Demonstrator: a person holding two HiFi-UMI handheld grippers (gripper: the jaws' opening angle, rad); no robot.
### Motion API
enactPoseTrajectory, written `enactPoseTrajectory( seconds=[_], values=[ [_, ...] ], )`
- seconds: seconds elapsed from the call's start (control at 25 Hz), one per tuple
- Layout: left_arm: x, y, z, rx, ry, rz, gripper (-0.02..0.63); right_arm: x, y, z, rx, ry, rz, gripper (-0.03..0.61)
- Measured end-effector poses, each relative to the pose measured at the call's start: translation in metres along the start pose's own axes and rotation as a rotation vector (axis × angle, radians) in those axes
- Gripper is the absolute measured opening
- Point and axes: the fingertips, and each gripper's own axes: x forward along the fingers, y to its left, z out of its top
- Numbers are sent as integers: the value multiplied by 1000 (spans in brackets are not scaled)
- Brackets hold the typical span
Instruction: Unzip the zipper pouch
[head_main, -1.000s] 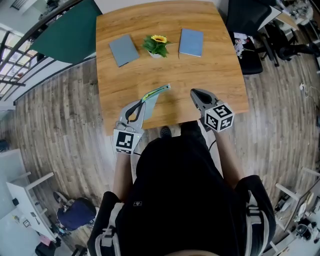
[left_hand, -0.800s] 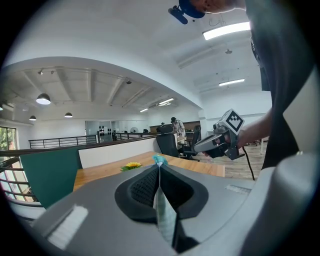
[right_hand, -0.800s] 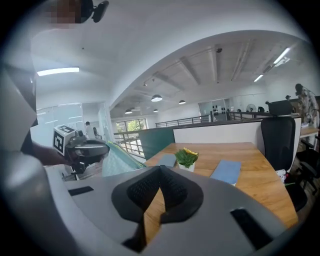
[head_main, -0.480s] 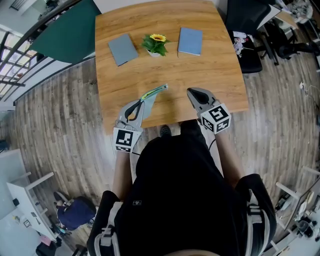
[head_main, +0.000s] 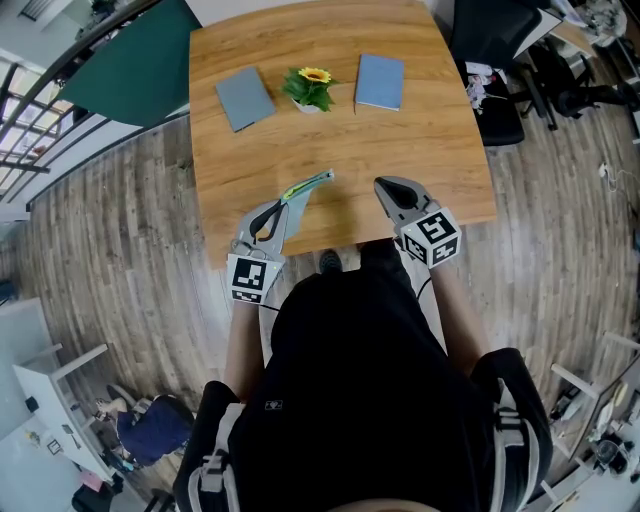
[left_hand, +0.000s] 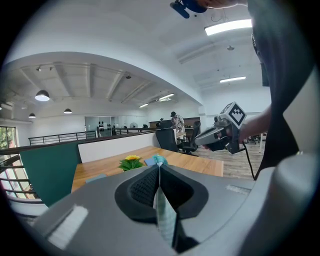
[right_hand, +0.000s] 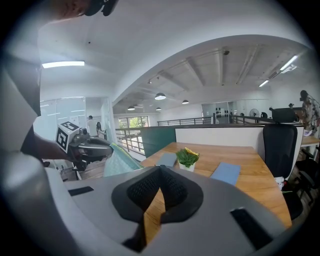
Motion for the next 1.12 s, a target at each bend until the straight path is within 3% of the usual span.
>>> enactPoseTrajectory(
  seconds=[1.12],
  values=[
    [-2,-7,-10,-7,16,9,11,-5,2,-16,-21,37,-6,3]
  ],
)
